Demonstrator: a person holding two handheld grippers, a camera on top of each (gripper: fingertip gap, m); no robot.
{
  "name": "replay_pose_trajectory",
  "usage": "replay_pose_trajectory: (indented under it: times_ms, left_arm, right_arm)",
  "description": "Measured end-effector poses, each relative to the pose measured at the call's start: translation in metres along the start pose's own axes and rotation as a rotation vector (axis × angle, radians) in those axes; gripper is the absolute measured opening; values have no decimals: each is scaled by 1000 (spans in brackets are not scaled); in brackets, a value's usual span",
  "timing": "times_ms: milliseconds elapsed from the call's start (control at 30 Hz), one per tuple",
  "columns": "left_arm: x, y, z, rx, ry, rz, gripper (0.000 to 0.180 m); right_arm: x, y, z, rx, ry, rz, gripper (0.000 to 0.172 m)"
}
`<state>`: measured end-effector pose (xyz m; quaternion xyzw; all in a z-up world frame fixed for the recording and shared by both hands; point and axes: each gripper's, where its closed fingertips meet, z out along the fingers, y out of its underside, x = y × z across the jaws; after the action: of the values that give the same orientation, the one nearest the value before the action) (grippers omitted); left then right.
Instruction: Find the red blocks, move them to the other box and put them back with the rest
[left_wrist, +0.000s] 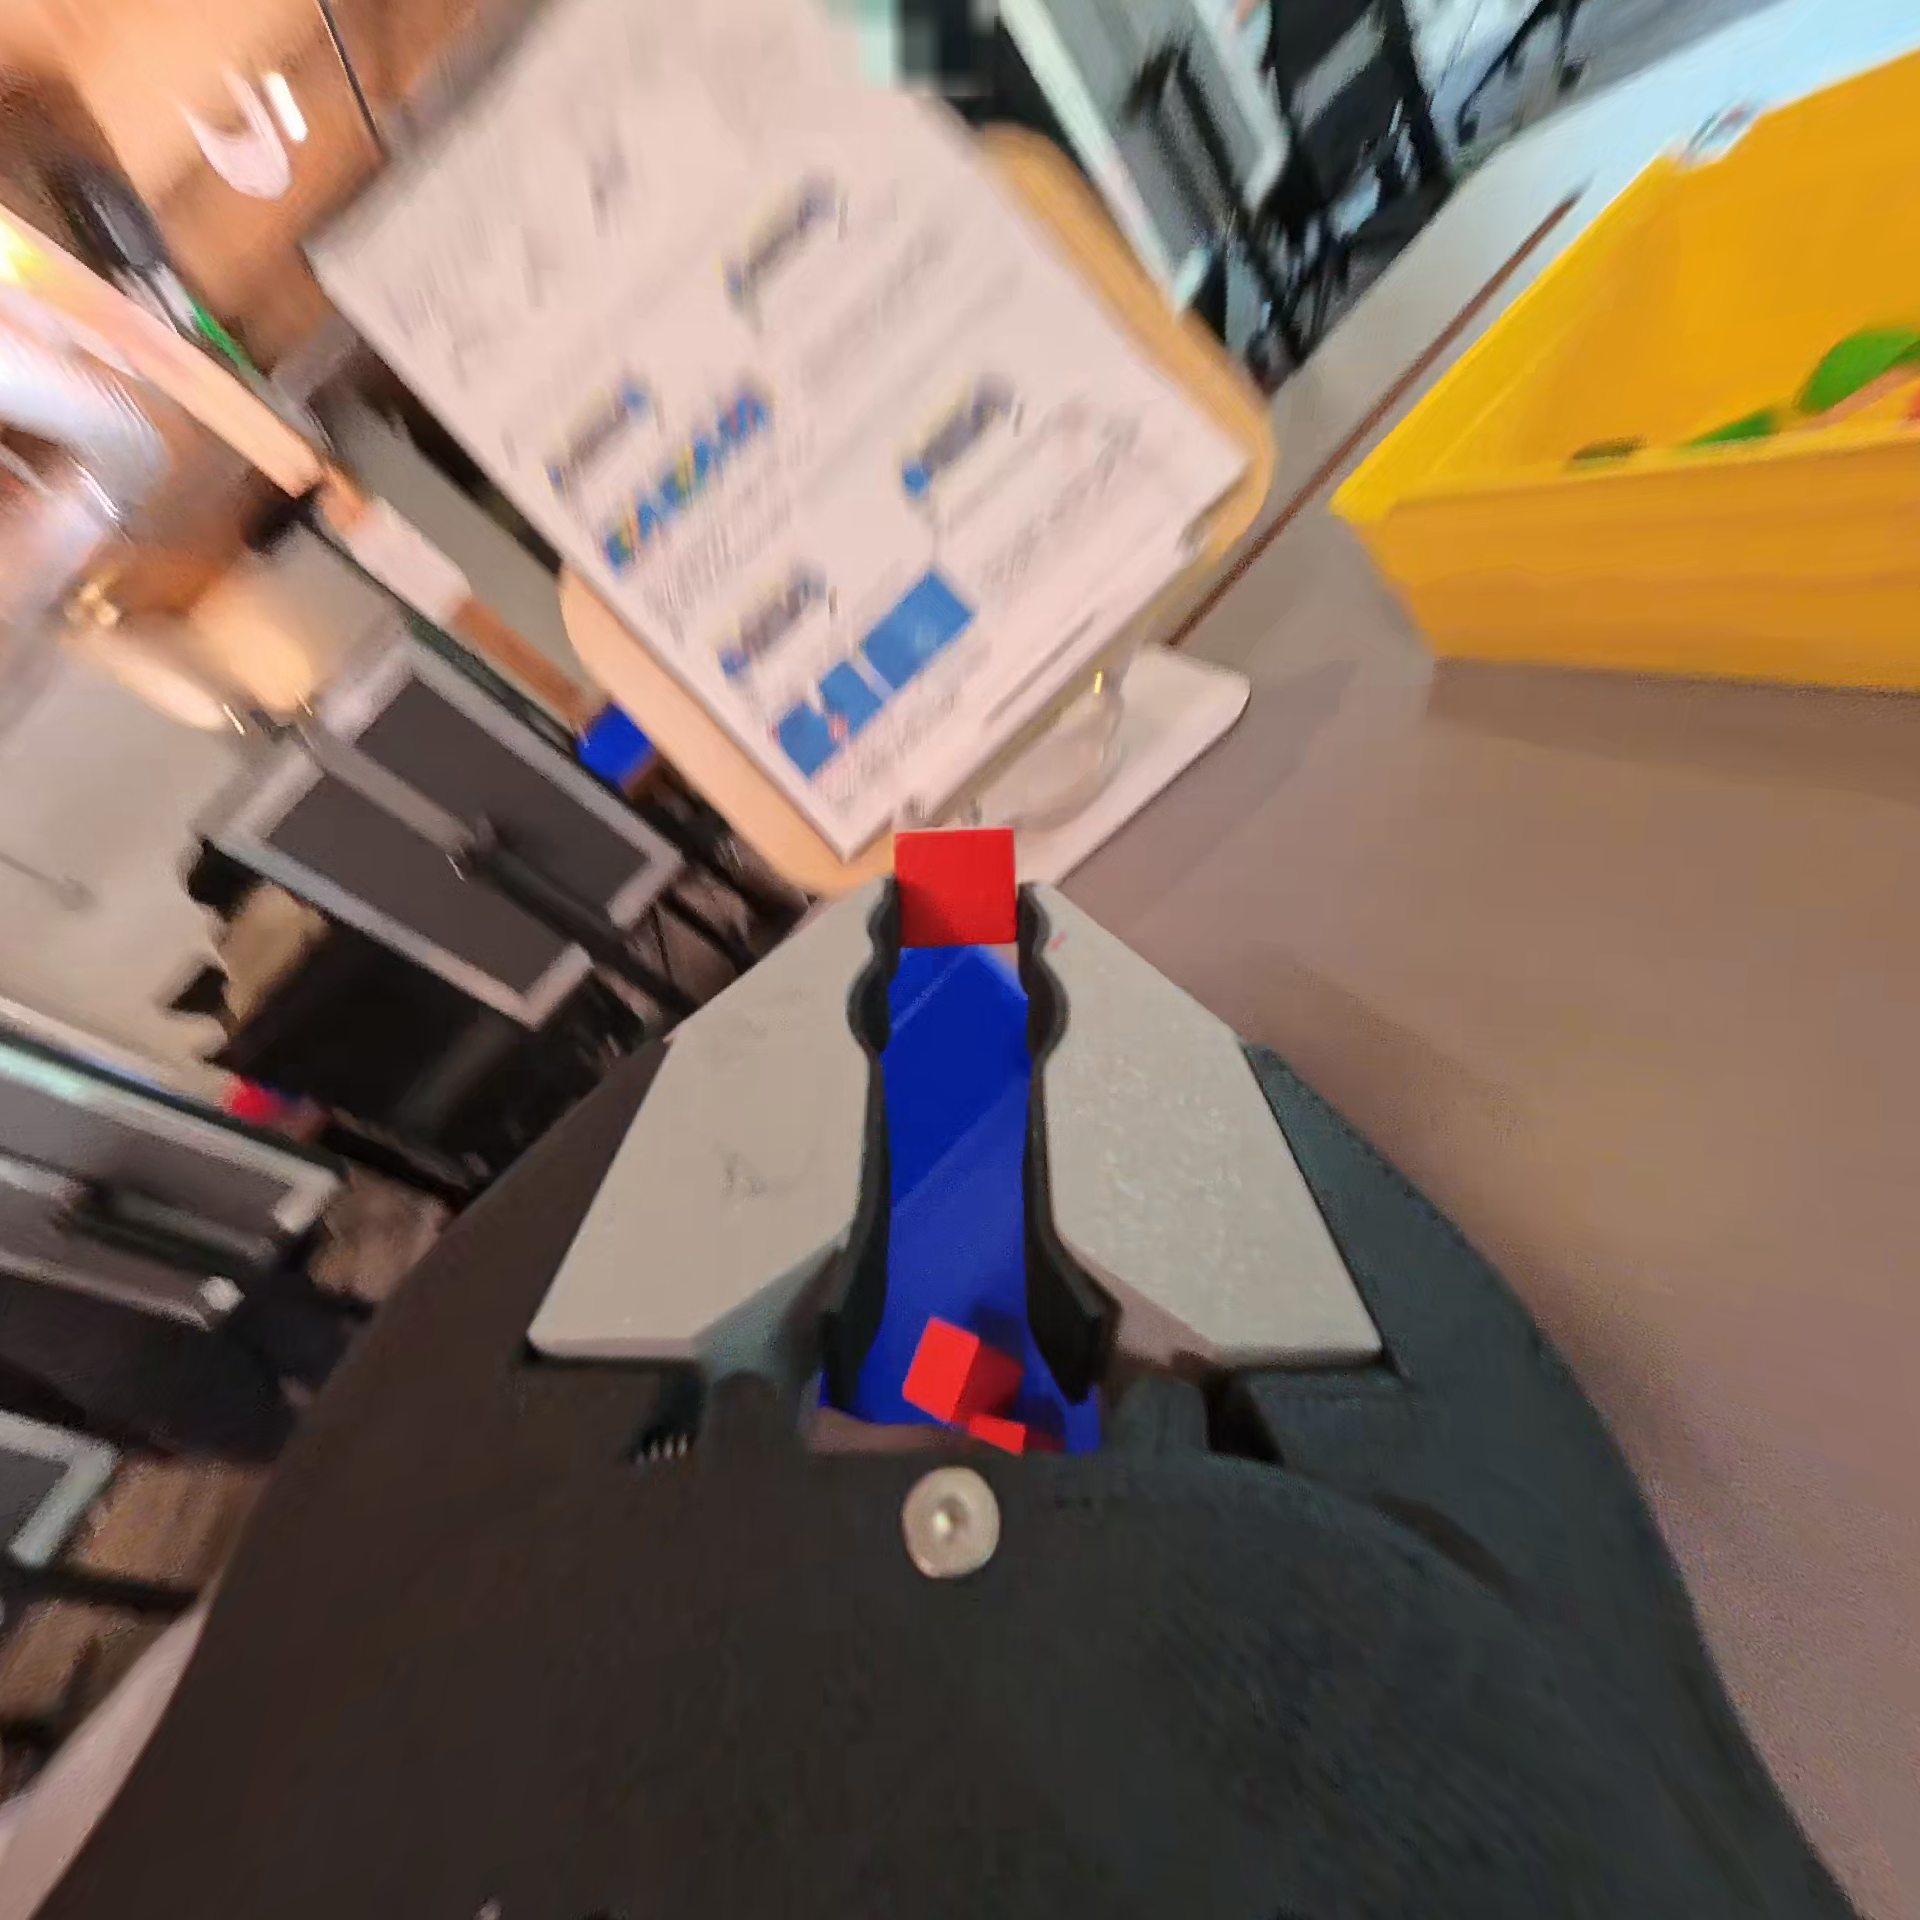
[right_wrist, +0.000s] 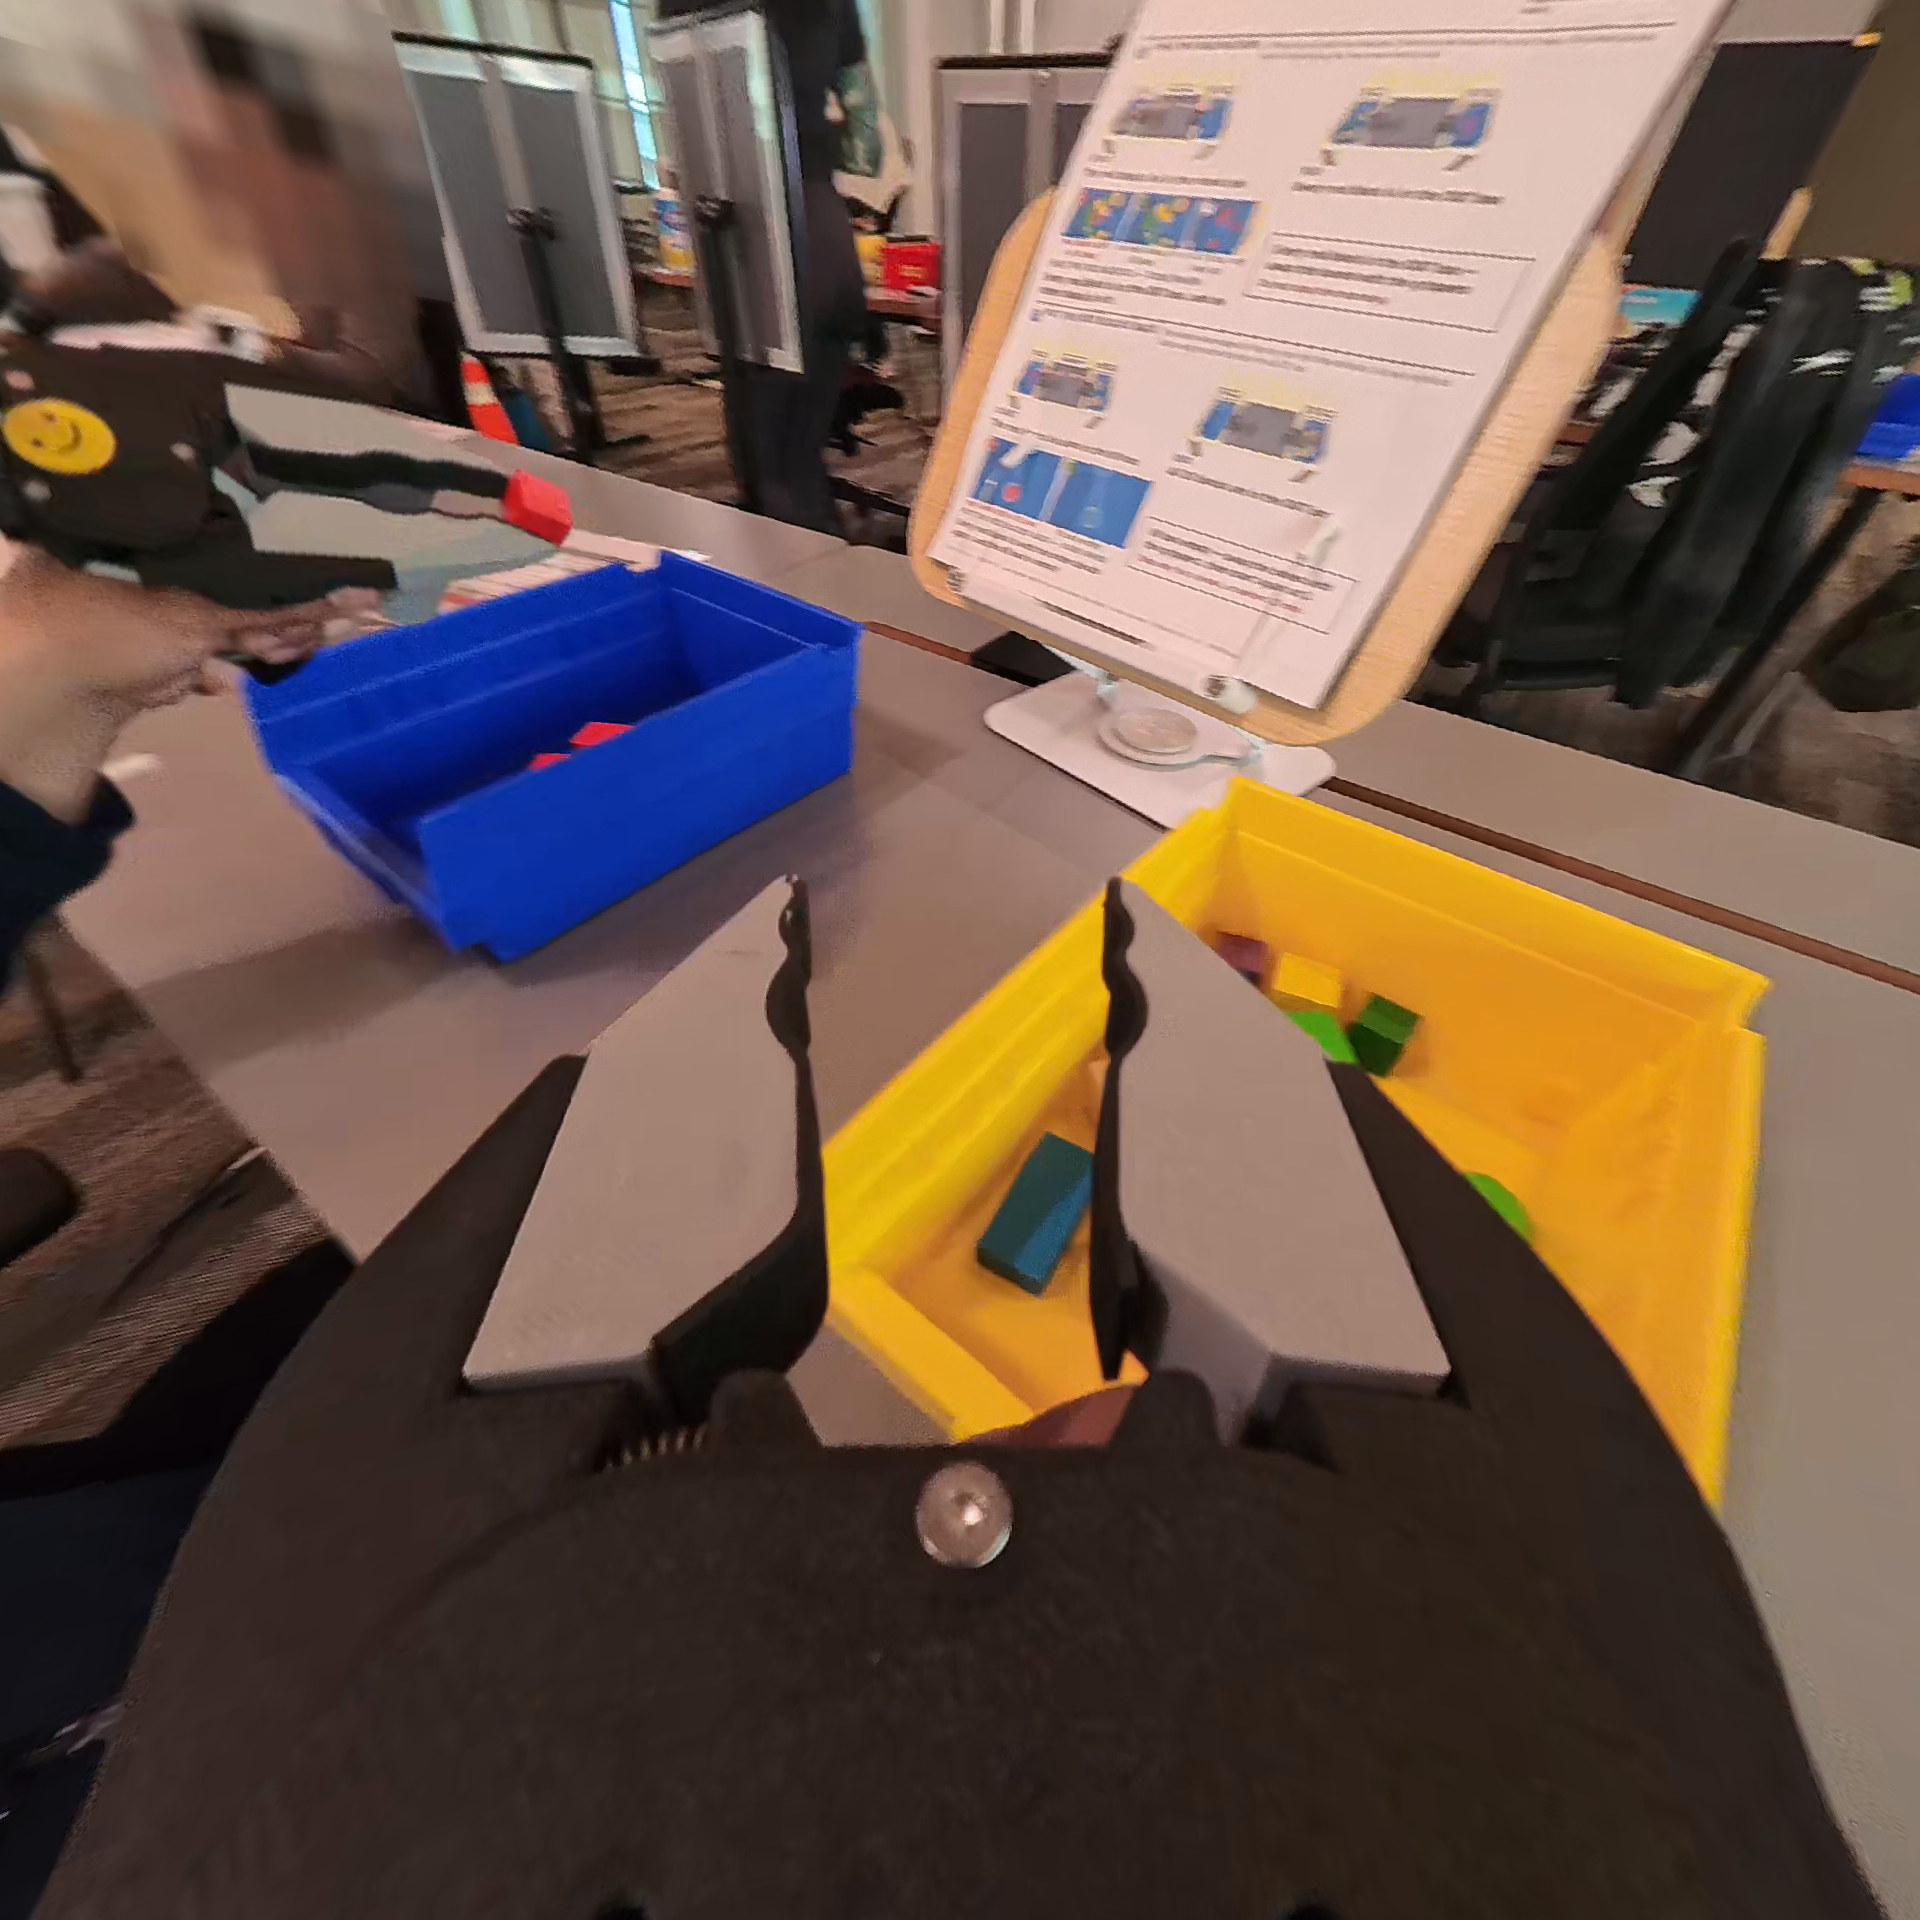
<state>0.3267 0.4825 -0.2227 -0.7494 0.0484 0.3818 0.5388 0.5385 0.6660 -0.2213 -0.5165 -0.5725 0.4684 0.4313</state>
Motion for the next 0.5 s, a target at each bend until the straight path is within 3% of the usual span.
replay_pose_trajectory:
  times_ms: [100, 167, 300, 500]
  left_arm:
    - [51, -54, -50, 213, -13, 184, 20]
    - [85, -73, -75, 302, -28, 311, 20]
    - [125, -95, -98, 404, -52, 513, 20]
    - [149, -103, -102, 444, -26, 591, 20]
  right_arm:
    - [-39, -6, 3, 22, -147, 21, 53]
    - [-73, -9, 5, 35, -262, 33, 53]
    - [-139, -7, 7, 22, -480, 19, 54]
    - [-180, 7, 17, -23, -560, -21, 54]
